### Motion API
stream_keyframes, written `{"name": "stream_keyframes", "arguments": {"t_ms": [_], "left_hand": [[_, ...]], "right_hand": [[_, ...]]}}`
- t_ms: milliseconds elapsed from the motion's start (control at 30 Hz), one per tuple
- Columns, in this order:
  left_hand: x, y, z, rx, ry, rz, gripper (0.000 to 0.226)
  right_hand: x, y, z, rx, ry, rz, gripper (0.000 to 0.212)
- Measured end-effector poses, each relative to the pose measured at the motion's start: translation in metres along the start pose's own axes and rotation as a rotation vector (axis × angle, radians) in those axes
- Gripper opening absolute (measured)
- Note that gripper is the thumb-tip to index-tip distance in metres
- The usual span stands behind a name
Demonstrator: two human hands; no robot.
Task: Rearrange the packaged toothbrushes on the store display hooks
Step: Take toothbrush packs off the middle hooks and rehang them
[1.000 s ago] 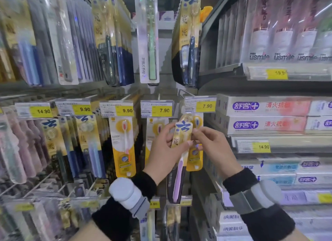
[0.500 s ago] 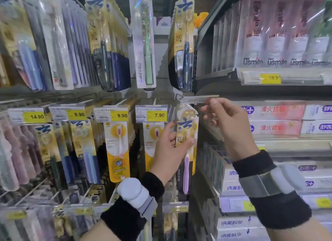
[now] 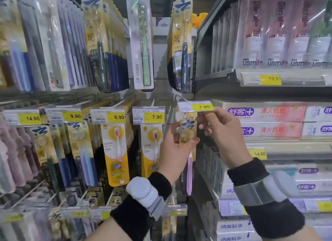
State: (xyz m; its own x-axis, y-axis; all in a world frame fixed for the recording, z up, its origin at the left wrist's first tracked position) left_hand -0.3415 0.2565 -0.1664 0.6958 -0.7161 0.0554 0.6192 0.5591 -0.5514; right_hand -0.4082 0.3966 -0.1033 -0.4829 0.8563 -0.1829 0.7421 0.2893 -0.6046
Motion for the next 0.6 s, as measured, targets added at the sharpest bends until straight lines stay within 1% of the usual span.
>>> {"name": "stream_keyframes", "arguments": {"t_ms": [100,233,333,433,467,533,600], "left_hand": [[0.0,-0.005,0.0,0.007,-0.008,0.017,0.038],[-0.005,-0.009,-0.01,0.053,-0.002,-0.004,0.032],[-0.007,-0.002,-0.027,0.125,0.023,-0.069,0.038],[0.015,0.013,-0.039,0.14,0.01,-0.063,0.044],[0.024,0.019,-0.041,0.129,0.004,-0.063,0.041],[0.048,0.03,-0.043,0.093,-0.04,-0.054,0.028],[0.079,0.039,-0.044,0.065,-0.101,-0.004,0.014]], "right_hand": [[-0.003,0.004,0.006,-0.02,-0.006,-0.005,0.023],[-0.009,0.012,0.021,-0.083,-0.035,-0.044,0.015],[-0.013,0.02,0.033,-0.118,-0.037,-0.08,0.016],[-0.03,0.029,0.05,-0.194,-0.098,-0.117,0.022],[-0.036,0.032,0.055,-0.212,-0.112,-0.122,0.021],[-0.055,0.04,0.067,-0.242,-0.124,-0.138,0.021],[-0.076,0.049,0.076,-0.257,-0.105,-0.174,0.021]]}}
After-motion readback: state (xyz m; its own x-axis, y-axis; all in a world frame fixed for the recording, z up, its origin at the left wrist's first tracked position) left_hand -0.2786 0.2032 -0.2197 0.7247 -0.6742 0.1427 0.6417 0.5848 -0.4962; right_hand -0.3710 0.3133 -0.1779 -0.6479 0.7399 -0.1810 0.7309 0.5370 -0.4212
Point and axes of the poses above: each hand's wrist, its own y-axis away from the middle knuckle, its own x-axis out of the back of the hand, z = x × y, the point moved 10 cm from there along -y, towards the middle knuckle, and after that the axes turned 5 degrees about -y, right-handed, at the moved point
